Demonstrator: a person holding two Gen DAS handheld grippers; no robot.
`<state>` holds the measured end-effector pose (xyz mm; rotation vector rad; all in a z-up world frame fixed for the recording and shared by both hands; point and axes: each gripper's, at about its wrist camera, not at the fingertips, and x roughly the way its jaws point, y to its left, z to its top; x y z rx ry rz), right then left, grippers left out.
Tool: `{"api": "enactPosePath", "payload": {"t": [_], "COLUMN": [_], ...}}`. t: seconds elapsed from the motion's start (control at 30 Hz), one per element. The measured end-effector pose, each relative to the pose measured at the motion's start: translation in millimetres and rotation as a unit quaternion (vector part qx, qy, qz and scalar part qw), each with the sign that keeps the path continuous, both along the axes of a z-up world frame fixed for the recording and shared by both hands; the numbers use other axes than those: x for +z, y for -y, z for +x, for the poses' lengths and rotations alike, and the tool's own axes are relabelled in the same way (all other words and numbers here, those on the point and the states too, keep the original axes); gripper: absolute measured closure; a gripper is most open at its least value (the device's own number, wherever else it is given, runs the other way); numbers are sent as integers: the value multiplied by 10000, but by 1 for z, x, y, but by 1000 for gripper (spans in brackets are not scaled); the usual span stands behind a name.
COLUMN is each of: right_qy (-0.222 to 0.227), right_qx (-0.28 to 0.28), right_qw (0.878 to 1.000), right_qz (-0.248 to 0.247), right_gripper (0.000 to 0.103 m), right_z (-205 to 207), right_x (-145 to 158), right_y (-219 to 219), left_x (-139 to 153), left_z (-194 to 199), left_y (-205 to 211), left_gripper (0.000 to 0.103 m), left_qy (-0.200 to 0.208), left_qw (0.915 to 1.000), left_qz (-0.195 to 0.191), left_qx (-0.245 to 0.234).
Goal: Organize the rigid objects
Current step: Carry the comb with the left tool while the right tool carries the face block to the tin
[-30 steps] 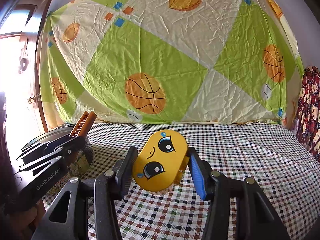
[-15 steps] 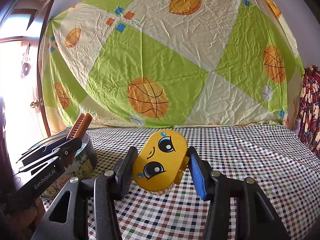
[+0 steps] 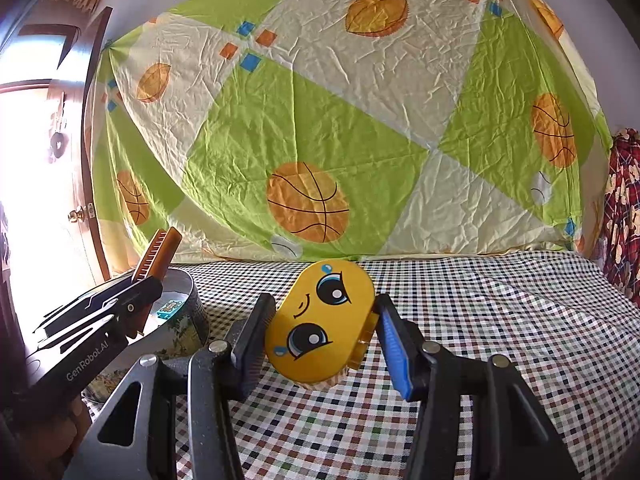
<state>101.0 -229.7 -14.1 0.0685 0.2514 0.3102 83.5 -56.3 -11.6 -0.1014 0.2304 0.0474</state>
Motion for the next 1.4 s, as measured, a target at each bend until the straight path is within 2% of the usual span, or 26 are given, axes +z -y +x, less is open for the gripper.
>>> {"api": "enactPosePath", "payload": {"t": [0.8,1.4], "right_qy": [26,45], "right_qx": [321,607], "right_qw": [9994,9977], "right_qz": [-136,-298], "right_gripper": [50,50], "right_z": [-3,-7], "right_x": [0,-3], "right_y": [-41,-77], "left_x": [1,1], "left_z": [-10,-19], "left_y": [-25,-52], "left_gripper": [79,79], "left_qy": [42,100], "left_qw": [9997,9991], "left_qz": [-230,-340], "left_qx": [31,238]}}
